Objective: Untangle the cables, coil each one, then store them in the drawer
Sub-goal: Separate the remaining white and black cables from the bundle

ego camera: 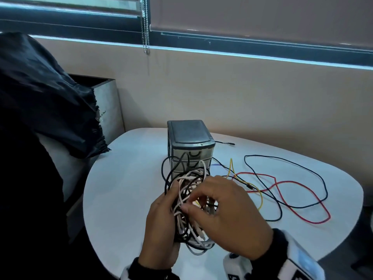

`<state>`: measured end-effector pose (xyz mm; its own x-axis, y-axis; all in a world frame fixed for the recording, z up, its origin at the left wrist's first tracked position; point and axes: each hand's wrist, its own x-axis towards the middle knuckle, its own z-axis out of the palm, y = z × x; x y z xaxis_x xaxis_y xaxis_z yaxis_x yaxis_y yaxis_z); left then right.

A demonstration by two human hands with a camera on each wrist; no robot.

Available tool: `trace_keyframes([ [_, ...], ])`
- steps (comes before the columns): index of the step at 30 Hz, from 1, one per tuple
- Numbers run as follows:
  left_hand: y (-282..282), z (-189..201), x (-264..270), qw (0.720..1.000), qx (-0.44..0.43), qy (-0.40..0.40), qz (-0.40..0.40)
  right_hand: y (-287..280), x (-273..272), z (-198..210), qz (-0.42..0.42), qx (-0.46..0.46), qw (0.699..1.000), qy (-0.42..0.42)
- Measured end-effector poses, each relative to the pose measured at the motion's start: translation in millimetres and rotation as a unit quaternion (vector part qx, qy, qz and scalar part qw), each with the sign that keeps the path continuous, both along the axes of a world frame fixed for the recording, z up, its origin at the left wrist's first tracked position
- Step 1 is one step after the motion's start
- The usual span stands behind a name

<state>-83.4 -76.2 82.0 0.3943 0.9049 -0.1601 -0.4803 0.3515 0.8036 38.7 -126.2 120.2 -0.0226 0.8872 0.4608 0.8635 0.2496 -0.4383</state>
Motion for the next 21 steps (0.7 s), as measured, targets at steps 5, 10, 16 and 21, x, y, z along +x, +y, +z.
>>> trace_keyframes([
  [5, 1, 0, -1, 1.000, -0.024, 0.008, 0.011, 1, -3, -4, -0.030, -0.002, 0.999, -0.024],
  [10, 2, 1, -3, 0.999, -0.047, -0.022, 0.002, 2, -1, -4, -0.012, 0.014, 0.999, 0.036],
  [16, 4, 2, -7, 0.997, -0.046, -0.056, -0.017, 5, -2, -12, -0.014, 0.036, 0.999, 0.036],
  [21, 1, 3, -7, 0.998, -0.023, -0.042, -0.032, 5, -5, -8, -0.025, 0.031, 0.999, 0.025],
])
